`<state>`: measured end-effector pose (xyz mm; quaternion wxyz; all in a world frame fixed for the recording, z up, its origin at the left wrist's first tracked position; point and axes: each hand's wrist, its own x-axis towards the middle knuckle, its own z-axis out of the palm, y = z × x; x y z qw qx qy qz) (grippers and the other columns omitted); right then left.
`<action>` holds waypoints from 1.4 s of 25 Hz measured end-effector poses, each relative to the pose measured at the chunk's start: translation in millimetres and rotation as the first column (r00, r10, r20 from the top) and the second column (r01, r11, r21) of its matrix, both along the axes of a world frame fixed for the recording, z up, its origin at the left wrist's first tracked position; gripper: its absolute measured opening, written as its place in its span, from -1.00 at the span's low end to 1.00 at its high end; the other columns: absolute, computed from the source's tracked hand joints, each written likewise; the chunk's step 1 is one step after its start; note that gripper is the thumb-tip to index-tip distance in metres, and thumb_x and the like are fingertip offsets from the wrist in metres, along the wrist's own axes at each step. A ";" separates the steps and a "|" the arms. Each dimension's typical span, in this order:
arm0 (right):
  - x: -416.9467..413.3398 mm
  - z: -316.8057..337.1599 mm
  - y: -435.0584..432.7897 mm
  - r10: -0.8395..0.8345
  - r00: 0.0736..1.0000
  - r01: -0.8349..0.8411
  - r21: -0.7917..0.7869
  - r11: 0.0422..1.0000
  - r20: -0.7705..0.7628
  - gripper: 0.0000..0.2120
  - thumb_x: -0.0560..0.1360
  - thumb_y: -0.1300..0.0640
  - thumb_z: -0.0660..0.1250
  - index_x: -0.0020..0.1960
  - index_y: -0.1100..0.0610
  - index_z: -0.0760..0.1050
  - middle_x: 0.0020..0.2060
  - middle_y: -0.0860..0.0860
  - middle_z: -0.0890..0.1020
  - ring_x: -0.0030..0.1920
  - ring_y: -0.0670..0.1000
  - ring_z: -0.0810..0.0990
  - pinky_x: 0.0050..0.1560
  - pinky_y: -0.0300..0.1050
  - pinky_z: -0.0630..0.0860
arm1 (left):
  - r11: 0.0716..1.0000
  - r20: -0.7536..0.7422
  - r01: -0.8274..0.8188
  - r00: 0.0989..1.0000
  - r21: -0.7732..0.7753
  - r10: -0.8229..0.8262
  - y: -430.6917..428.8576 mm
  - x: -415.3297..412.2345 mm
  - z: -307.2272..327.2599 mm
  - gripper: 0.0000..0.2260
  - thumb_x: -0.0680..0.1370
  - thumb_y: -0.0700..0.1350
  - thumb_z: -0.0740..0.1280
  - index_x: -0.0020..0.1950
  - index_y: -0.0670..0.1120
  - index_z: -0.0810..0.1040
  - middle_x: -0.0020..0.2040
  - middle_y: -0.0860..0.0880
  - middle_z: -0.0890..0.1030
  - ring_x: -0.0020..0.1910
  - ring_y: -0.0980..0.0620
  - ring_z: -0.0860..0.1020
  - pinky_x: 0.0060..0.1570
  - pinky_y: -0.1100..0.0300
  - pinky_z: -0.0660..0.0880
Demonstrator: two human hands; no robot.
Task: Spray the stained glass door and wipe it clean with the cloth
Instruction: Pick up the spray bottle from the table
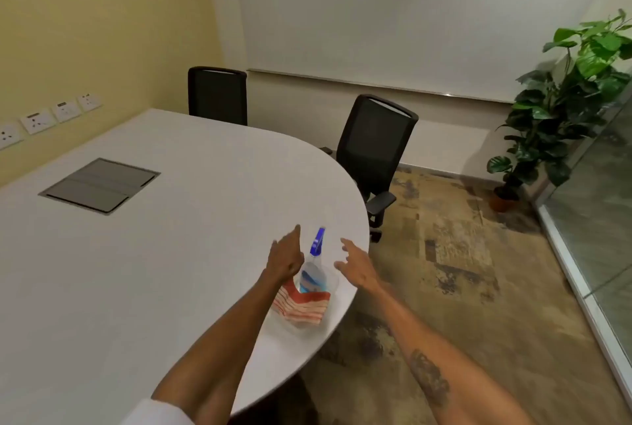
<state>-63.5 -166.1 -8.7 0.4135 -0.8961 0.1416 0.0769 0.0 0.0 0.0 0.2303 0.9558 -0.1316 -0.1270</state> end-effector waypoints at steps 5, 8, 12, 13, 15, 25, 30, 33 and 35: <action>38.7 -28.0 24.0 -0.084 0.988 0.090 0.041 0.995 -0.127 -0.32 0.58 0.16 0.38 0.59 0.09 0.14 0.56 0.09 0.28 0.53 0.15 0.32 0.48 0.10 0.37 | 0.990 -0.234 0.129 0.962 -0.055 -0.139 -0.4 35.4 -31.1 -0.43 0.71 -0.18 0.15 0.69 -0.10 0.00 0.67 -0.13 0.13 0.64 -0.14 0.19 0.61 -0.06 0.19; 58.3 -40.5 36.1 -0.107 0.985 0.119 0.082 0.990 -0.133 -0.39 0.57 0.10 0.40 0.53 0.13 0.23 0.49 0.11 0.39 0.45 0.15 0.42 0.44 0.02 0.39 | 0.975 -0.309 0.191 0.926 -0.110 -0.216 -1.9 49.2 -42.5 -0.54 0.72 -0.06 0.17 0.62 -0.08 0.24 0.58 -0.14 0.37 0.53 -0.16 0.39 0.56 -0.07 0.30; 68.4 -55.2 52.7 -0.202 0.974 0.213 0.111 0.971 -0.105 -0.57 0.59 0.06 0.37 0.40 0.16 0.37 0.32 0.11 0.55 0.30 0.11 0.55 0.35 -0.07 0.46 | 0.972 -0.301 0.183 0.928 -0.148 -0.220 1.6 58.8 -57.3 -0.63 0.71 -0.15 0.18 0.53 -0.10 0.42 0.49 -0.12 0.49 0.45 -0.14 0.49 0.50 -0.01 0.39; 71.3 -57.8 55.5 -0.224 0.971 0.232 0.103 0.967 -0.084 -0.60 0.60 0.08 0.36 0.37 0.18 0.39 0.29 0.13 0.57 0.27 0.12 0.57 0.34 -0.07 0.47 | 0.972 -0.288 0.189 0.931 -0.142 -0.223 3.2 63.4 -60.6 -0.62 0.71 -0.20 0.18 0.53 -0.10 0.43 0.50 -0.11 0.49 0.45 -0.14 0.49 0.49 -0.01 0.41; 73.0 -59.1 58.5 -0.253 0.966 0.256 0.086 0.963 -0.045 -0.66 0.60 0.09 0.35 0.32 0.20 0.42 0.24 0.14 0.60 0.21 0.12 0.61 0.31 -0.09 0.49 | 0.969 -0.273 0.211 0.932 -0.132 -0.240 6.5 68.5 -62.6 -0.61 0.69 -0.25 0.18 0.52 -0.11 0.45 0.49 -0.11 0.50 0.45 -0.13 0.50 0.48 0.00 0.43; 48.1 -11.8 43.4 -0.334 0.909 0.274 0.244 0.930 0.250 -0.74 0.62 0.06 0.32 0.26 0.14 0.47 0.17 0.09 0.63 0.16 0.06 0.62 0.28 0.03 0.57 | 0.762 -0.089 0.282 0.910 -0.583 -0.404 7.2 40.1 -26.0 0.07 0.26 0.59 0.26 0.51 -0.17 0.35 0.31 0.10 0.51 0.16 0.27 0.62 0.12 0.49 0.52; -3.1 19.5 8.8 -0.406 0.825 0.340 0.228 0.912 0.392 -0.74 0.61 0.07 0.33 0.24 0.17 0.49 0.12 0.10 0.64 0.12 0.06 0.64 0.18 0.03 0.63 | 0.795 -0.116 0.308 0.898 -0.522 -0.424 -32.5 -1.4 3.0 -0.30 0.50 -0.01 0.49 0.56 -0.17 0.31 0.43 -0.18 0.51 0.31 -0.14 0.59 0.36 -0.05 0.55; -57.7 35.2 -19.4 -0.417 0.766 0.385 0.170 0.907 0.489 -0.79 0.58 0.04 0.36 0.16 0.12 0.52 -0.01 0.06 0.66 -0.04 -0.04 0.64 0.03 -0.12 0.64 | 0.811 -0.037 0.394 0.891 -0.433 -0.452 -65.4 -42.8 20.9 -0.47 0.57 -0.08 0.45 0.50 -0.12 0.39 0.43 -0.14 0.53 0.32 -0.13 0.58 0.36 -0.08 0.54; -99.2 45.5 -41.1 -0.416 0.738 0.414 0.131 0.901 0.531 -0.83 0.57 0.01 0.36 0.10 0.07 0.53 -0.06 0.01 0.65 -0.10 -0.12 0.61 -0.07 -0.24 0.58 | 0.797 0.011 0.448 0.874 -0.405 -0.486 -89.0 -76.0 29.7 -0.55 0.57 -0.08 0.44 0.42 -0.15 0.46 0.37 -0.13 0.57 0.29 -0.12 0.60 0.31 -0.06 0.56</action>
